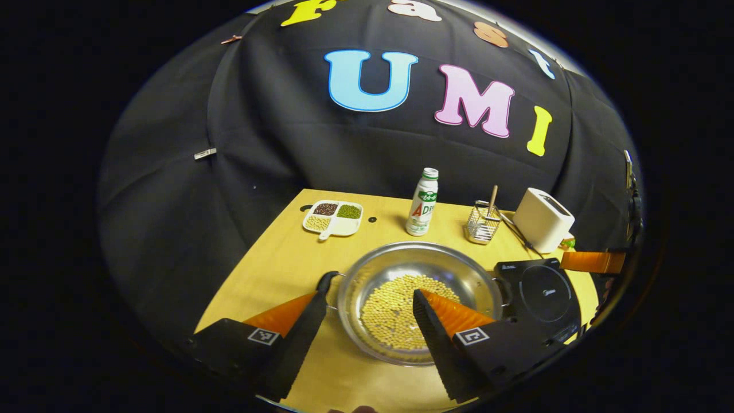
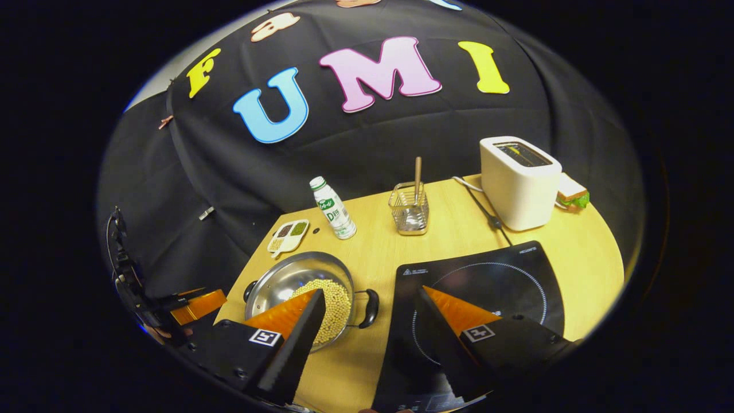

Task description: First push the handle of the pot to place it horizontally, then grasp the pot with both hands and set it on the induction cooktop.

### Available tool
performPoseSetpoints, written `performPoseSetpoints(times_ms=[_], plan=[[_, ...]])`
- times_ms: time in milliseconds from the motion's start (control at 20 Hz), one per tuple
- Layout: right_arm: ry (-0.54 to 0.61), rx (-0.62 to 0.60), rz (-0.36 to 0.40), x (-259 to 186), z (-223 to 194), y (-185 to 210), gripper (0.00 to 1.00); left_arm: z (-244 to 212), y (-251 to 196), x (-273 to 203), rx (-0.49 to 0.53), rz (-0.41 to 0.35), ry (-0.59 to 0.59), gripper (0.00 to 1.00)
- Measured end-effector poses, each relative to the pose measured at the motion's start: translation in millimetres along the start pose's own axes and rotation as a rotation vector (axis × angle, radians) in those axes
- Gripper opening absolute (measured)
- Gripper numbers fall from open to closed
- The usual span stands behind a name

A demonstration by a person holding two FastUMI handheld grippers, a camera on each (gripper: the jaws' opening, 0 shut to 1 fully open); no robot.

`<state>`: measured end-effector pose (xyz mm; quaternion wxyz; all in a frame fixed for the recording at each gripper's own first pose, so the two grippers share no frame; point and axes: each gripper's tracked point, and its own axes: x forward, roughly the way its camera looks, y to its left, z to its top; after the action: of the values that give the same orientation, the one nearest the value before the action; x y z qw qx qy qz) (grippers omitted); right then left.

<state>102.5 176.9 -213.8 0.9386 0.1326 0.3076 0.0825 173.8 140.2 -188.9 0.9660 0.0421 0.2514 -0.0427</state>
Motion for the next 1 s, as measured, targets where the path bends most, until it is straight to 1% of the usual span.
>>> performPoseSetpoints(times_ms=[50,200,300,450,550,700,850,1000], plan=[[0.029,0.008,-0.007,12.9,-10.4,5.2,0.99,0.4,8.3,7.4,0.014,-0.013,-0.004,0.95],[0.054,-0.016,-0.038,40.4,-25.0,10.7,0.99,-8.0,32.3,34.2,0.039,-0.039,0.0,0.96],[0.077,-0.028,-0.053,53.8,-37.5,12.8,0.99,-14.3,42.1,50.8,0.028,-0.057,0.006,0.95],[0.113,-0.01,-0.071,73.0,-56.6,13.5,0.99,-21.5,50.2,71.0,0.014,-0.085,0.005,0.96],[0.122,-0.025,-0.098,81.2,-66.8,7.5,0.99,-29.0,53.1,86.4,-0.001,-0.101,0.02,0.95],[0.148,-0.024,-0.099,86.9,-81.8,10.0,0.99,-40.5,45.0,101.8,-0.041,-0.148,0.049,0.96],[0.163,-0.064,-0.1,94.4,-93.5,12.1,0.99,-51.9,30.9,110.8,-0.079,-0.208,0.086,0.95],[0.142,-0.082,-0.115,103.2,-90.3,11.5,0.99,-57.3,24.1,121.1,-0.073,-0.246,0.111,0.95]])
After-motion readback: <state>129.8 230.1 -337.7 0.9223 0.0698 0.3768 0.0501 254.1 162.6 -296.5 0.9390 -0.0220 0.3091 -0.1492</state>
